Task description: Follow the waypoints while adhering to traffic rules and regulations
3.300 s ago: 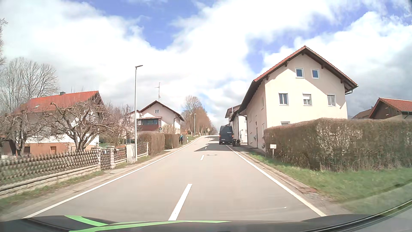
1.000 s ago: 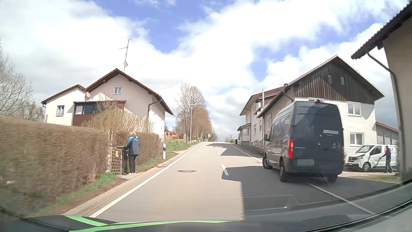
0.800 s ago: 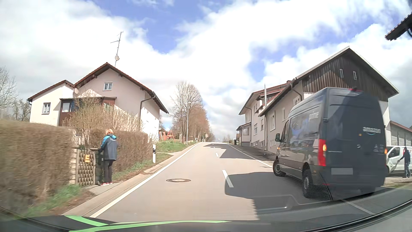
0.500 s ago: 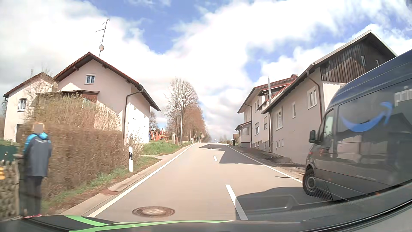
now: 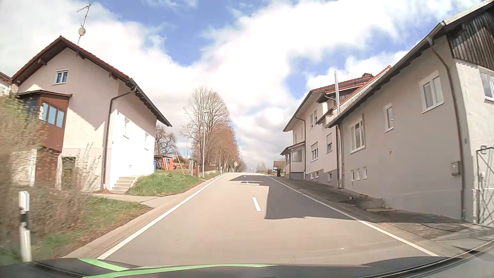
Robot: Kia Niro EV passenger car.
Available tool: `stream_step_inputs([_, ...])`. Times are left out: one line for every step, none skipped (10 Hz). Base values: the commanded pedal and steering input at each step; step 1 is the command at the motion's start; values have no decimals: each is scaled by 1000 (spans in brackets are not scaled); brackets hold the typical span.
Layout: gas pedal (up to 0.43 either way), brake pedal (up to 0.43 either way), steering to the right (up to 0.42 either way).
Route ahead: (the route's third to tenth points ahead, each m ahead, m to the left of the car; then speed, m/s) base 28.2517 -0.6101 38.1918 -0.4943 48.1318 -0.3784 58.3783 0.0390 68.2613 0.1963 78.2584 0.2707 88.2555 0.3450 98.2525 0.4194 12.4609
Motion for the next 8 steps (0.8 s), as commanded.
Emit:
stream_step_inputs([287, 0, 12])
stream_step_inputs([287, 0, 12])
stream_step_inputs([287, 0, 10])
stream_step_inputs([287, 0, 10])
stream_step_inputs([287, 0, 8])
stream_step_inputs([299, 0, 5])
stream_step_inputs([311, 0, 4])
stream_step_inputs([311, 0, 4])
